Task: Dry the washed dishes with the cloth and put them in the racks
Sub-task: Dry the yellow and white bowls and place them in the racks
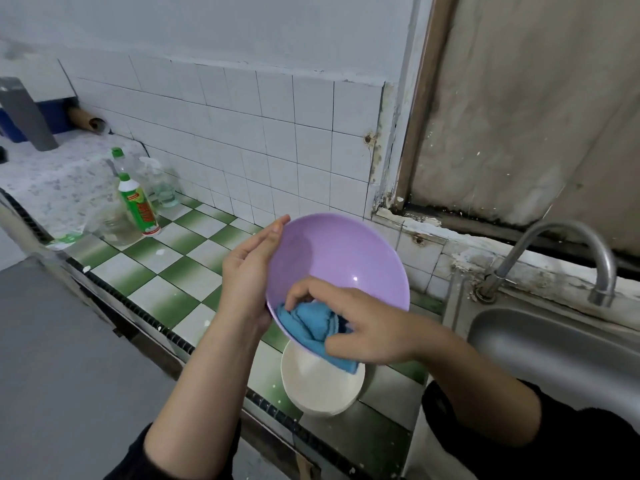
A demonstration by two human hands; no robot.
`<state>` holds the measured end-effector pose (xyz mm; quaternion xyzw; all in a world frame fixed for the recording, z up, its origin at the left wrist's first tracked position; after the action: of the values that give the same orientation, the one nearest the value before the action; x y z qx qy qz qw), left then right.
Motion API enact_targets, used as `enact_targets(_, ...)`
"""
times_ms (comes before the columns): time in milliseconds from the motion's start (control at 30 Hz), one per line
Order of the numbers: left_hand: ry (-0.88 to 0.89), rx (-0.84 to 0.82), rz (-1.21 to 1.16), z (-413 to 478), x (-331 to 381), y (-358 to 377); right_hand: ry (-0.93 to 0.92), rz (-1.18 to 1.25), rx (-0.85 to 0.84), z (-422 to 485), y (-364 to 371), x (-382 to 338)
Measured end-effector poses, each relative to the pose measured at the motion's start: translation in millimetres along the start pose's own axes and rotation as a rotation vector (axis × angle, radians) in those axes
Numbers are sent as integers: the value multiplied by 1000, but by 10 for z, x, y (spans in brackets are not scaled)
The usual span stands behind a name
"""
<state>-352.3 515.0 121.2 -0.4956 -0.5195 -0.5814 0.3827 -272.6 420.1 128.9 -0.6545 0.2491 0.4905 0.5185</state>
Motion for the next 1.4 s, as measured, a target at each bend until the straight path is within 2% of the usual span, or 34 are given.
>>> enact_targets(100, -41, -2, 18, 56, -60, -61, -15, -146, -52, -95, -16, -40)
enact_targets(167, -85, -39, 66, 81, -138, -72, -51, -287, -9, -94, -31, -62)
enact_targets(233, -117, -101, 117, 98, -202, -71, -83, -323, 45, -86, -59, -81)
enact_targets(300, -130, -164, 206, 96, -258, -68, -96, -250, 76, -103, -124, -92)
enact_targets(400, -165, -319, 294, 48, -353, 12, -84, 79, 184, -171, -318, -109)
enact_targets(467, -160, -368, 301, 27, -401, 45, -124, 261, 286, -250, -443, -138)
enact_targets(533, -142, -388, 270, 35, -432, 81, -170, 331, 413, -354, -575, -136)
enact_targets(733, 6, -410, 184, -36, -374, 273, -321, 307, 730, -784, -875, -169)
enact_targets(867, 38, -426, 158, -138, -462, 464, -376, 326, 1081, -1209, -1127, -69)
enact_targets(967, -26, -467, 114, -267, -533, 723, -323, 146, 1294, -1597, -1241, -75)
enact_targets(1100, -131, -467, 10, -501, -594, 1030, -254, -316, 1501, -2217, -1240, -280)
enact_targets(1200, -231, -449, -22, -660, -702, 1210, -204, -405, 1440, -2588, -1186, -366)
enact_targets(1333, -439, -529, -86, -1140, -869, 1619, 34, -522, 1194, -3011, -1049, -262)
enact_targets(1400, -489, -581, -94, -1447, -899, 1834, 152, -487, 1083, -3265, -964, -162)
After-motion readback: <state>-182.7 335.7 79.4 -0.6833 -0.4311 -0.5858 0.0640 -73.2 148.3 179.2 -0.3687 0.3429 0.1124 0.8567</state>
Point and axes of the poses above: each hand's wrist, its own z-axis towards the middle knuckle, its own y-axis out of the palm, x = y × z, the point moved 9 cm from there along z, towards the middle knuckle, and after that the axes turned 12 degrees about z, right-handed, at the moved point
